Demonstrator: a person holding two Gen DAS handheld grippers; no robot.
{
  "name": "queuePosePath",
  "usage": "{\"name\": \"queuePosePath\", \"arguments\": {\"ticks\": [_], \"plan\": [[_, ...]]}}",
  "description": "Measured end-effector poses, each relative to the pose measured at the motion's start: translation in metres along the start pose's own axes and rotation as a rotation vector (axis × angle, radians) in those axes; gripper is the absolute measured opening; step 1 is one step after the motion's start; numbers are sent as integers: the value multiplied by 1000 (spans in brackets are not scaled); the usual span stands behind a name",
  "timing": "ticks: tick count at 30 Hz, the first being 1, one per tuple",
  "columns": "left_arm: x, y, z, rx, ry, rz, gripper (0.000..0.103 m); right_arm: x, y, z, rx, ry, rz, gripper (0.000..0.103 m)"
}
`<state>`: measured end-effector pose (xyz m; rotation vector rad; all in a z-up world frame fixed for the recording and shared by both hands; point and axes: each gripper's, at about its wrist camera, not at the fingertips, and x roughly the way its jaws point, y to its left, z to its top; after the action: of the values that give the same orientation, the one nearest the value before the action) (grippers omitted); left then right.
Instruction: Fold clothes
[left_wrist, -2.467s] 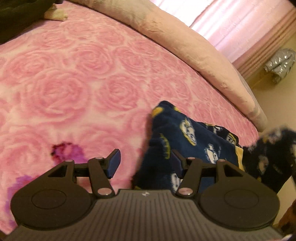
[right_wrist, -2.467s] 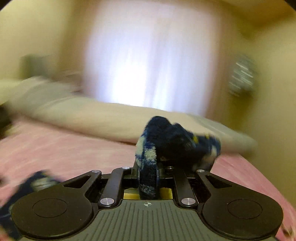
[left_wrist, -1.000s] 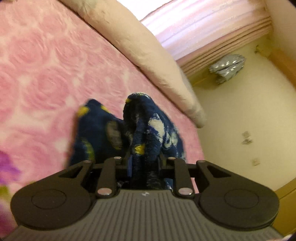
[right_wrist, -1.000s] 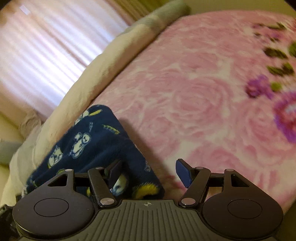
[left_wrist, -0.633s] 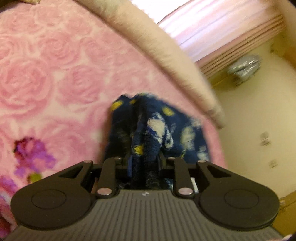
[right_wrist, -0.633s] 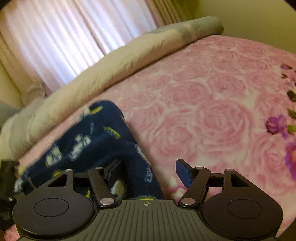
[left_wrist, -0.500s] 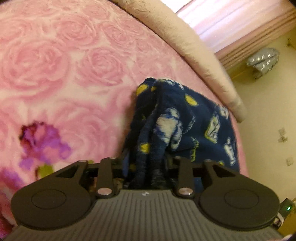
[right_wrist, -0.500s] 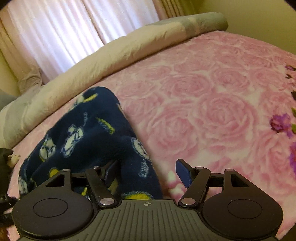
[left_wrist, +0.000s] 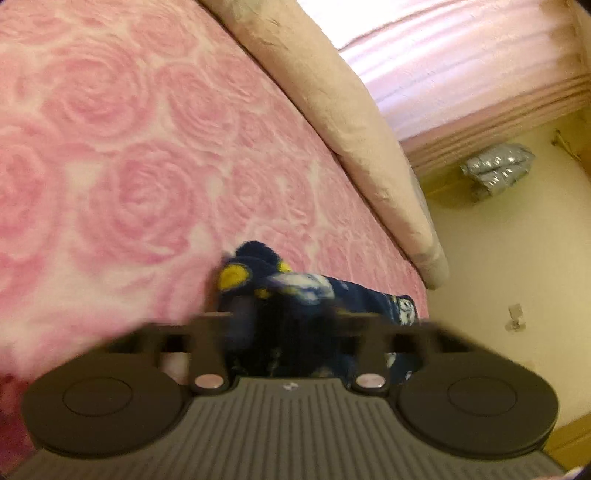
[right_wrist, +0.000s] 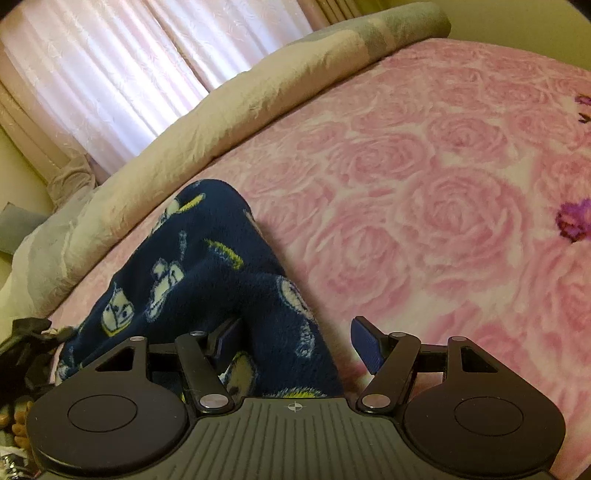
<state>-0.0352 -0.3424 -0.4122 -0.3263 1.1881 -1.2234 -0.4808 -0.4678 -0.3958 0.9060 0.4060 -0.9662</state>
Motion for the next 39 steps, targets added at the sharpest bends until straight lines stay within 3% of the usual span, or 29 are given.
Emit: {"name": "queuePosePath", "arguments": {"ticks": [5, 7, 9, 10, 11, 15, 19, 24, 25, 26, 30, 34, 36, 39], "plan": [[-7, -16, 0, 172, -97, 39, 11, 2, 2, 3, -14, 0, 5, 68], [5, -11, -4, 198, -65, 111, 13, 7, 3, 1, -18, 6, 14, 68], [13, -4, -8, 176, -45, 154, 25, 12, 6, -2, -19, 11, 15, 68], [16, -1, -9, 162, -41, 174, 40, 13, 8, -2, -22, 9, 12, 68], [15, 1, -10, 138, -42, 183, 46, 13, 8, -2, -25, 8, 12, 68], [-12, 8, -14, 2, -30, 111, 47, 9, 6, -3, -24, 6, 18, 68], [-51, 7, -44, -17, 3, 93, 58, 2, 2, -6, 2, 0, 34, 68], [-67, 5, -73, -45, 61, 53, 56, -4, 0, -14, 25, -4, 50, 68], [-68, 3, -76, -21, 60, 48, 41, -5, 2, -15, 25, -3, 52, 68], [-70, -2, -78, 17, 57, 54, 18, -6, 3, -16, 25, -2, 53, 68], [-73, -8, -86, 140, 72, 105, 17, -11, 8, -20, -15, -4, 29, 68], [-72, -15, -92, 210, 83, 205, 41, -10, 1, -24, -1, 23, 30, 68], [-80, -29, -92, 263, 44, 241, 40, -16, 4, -24, -21, 11, 25, 68], [-103, -59, -91, 341, -85, 250, 31, -35, 13, -23, -91, -64, 4, 67]]}}
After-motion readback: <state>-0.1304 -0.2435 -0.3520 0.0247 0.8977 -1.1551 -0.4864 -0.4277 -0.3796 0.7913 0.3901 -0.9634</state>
